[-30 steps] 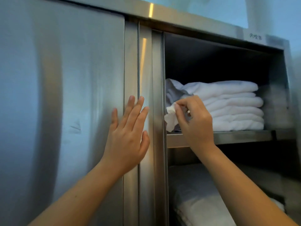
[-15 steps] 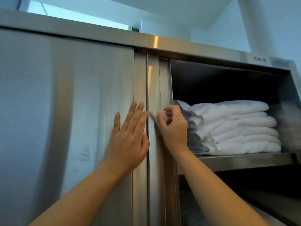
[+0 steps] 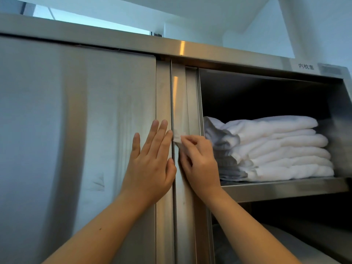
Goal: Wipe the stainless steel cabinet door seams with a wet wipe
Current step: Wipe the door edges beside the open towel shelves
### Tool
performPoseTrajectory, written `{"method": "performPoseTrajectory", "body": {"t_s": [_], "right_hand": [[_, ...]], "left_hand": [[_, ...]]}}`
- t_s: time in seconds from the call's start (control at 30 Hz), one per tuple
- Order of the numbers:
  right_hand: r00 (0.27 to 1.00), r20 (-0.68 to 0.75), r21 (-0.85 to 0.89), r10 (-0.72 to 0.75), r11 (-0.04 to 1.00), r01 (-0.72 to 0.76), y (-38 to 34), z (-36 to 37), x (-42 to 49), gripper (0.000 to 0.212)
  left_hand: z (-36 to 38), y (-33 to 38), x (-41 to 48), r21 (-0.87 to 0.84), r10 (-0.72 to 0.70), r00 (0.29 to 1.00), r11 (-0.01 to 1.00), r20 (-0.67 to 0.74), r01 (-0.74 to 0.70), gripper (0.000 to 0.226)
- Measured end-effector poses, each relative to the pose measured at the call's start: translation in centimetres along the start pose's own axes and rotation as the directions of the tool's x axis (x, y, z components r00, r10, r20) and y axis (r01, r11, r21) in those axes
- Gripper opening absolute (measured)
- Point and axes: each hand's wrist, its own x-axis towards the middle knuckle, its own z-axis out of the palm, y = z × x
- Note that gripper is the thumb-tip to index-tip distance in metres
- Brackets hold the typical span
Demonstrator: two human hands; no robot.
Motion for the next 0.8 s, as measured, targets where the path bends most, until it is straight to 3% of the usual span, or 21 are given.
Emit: {"method": "performPoseTrajectory", "body": {"t_s": [0.27,0.43,0.67,0.8], "right_hand": [[0.967,0.082,-0.156,-0.241,0.955,0.251,1.3,-1.1,1.0,0.027],[0.914,0.023,-0.323,-0.406,0.862,0.391,3.4,-2.0,4.8,0.021],[0.942,0.122,-0.210,-0.312,0.920,0.332,3.8,-1.1,4.2,0.026],[0.965,0.164,-0.277,-0.204,0.929,0.244,3.2,-1.1,2.6,0.033]], "left_hand": [[0.0,0.0,0.0,0.010,0.006,1.000,1.000,-0.007,-0.006,0.056],[0.0,0.0,0.1,0.011,0.007,1.000,1.000,-0.020,-0.007,0.056],[0.1,0.0,0.1,0.020,0.006,1.000,1.000,-0.022,-0.006,0.056],[0.2,0.0,0.0,0.015,0.008,1.000,1.000,-0.017,-0.008,0.056]]}}
